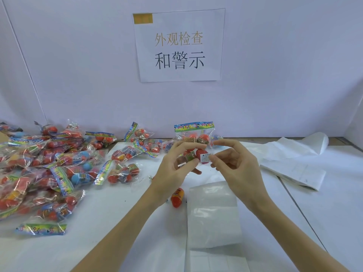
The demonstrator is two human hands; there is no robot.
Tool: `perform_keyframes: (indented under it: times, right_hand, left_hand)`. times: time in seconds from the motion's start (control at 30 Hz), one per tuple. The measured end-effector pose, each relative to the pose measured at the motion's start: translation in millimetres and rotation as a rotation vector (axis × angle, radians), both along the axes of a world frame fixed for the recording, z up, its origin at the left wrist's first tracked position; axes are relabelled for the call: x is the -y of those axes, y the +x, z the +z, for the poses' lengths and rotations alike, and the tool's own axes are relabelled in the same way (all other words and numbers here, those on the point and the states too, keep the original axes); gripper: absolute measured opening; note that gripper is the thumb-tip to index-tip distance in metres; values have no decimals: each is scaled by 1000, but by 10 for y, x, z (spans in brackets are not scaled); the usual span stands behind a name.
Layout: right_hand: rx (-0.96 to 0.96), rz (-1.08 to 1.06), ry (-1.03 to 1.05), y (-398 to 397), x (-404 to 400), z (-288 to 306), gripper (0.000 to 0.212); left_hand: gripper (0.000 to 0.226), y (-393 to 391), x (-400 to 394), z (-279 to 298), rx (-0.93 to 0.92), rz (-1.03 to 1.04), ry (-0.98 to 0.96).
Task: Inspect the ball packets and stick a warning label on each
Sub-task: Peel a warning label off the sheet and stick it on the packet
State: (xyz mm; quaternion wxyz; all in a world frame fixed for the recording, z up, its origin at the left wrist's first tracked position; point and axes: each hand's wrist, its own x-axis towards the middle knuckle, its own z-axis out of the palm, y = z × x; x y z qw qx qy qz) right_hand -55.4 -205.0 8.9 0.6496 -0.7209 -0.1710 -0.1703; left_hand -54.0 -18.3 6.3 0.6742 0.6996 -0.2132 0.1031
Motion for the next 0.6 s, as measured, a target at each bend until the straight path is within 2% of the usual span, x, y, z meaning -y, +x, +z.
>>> perform_keyframes:
  times: [0.33, 0.47, 0.53, 0.6]
  right_hand:
    - [0, 5, -23, -13, -27, -13, 32]
    - [76, -252, -298, 24, 26, -41, 48]
    - [-65, -214, -202, 49, 67, 13, 42]
    - [-231, -37, -51, 57, 87, 56, 30]
  left_hand:
    - [20, 16, 27, -15, 20, 119, -4]
    - [23, 13, 23, -26, 13, 90, -37]
    - [27, 12, 20, -21, 13, 72, -69]
    - [33, 15, 23, -12, 22, 64, -74]
